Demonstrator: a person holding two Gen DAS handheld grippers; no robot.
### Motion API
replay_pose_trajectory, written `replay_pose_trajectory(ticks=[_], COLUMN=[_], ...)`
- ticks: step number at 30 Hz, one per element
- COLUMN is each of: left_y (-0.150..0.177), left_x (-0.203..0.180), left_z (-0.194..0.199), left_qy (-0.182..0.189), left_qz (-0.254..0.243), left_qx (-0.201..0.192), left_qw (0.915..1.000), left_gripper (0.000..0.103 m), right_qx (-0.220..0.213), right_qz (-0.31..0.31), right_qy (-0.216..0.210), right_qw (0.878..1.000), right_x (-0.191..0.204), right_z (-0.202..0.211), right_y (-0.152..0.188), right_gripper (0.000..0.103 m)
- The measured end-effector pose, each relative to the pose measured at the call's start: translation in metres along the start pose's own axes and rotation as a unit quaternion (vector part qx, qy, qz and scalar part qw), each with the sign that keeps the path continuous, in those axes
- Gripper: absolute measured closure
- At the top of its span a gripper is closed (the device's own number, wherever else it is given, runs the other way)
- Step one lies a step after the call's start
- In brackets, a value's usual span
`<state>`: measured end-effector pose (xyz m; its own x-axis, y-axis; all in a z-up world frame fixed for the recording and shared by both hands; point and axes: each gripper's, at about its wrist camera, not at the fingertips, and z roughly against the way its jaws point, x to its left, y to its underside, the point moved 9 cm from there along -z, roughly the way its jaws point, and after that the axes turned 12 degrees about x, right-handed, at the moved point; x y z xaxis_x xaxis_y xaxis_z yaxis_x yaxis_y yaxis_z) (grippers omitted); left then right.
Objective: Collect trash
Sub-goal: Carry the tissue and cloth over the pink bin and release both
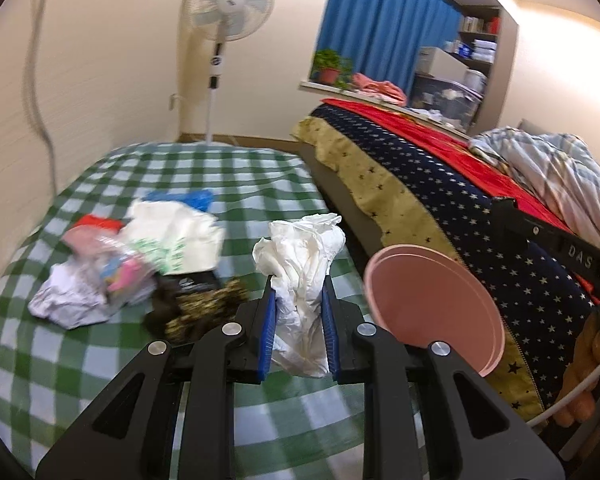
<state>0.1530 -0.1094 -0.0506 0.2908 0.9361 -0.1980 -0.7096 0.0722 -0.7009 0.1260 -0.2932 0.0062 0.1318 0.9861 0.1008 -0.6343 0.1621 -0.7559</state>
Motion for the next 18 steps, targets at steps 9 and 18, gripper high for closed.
replay_pose_trajectory(ticks=[9,18], left_y=[-0.008,-0.008], left_x=[-0.063,-0.091], left_z=[-0.03,-0.057], left_qy=[0.049,0.086], left_qz=[-0.059,-0.065], left_qx=[0.01,0.03], left_qw=[0.997,0.9937], left_gripper=[0.082,0.082], right_qx=[0.002,0.011], right_qz=[-0.027,-0.048], right_qy=[0.038,0.053], right_qw=[0.999,0.997], right_x=[-0.04,-0.061], right_z=[-0.001,-0.004], right_y=[0.0,0.007], right_gripper=[0.099,0.099])
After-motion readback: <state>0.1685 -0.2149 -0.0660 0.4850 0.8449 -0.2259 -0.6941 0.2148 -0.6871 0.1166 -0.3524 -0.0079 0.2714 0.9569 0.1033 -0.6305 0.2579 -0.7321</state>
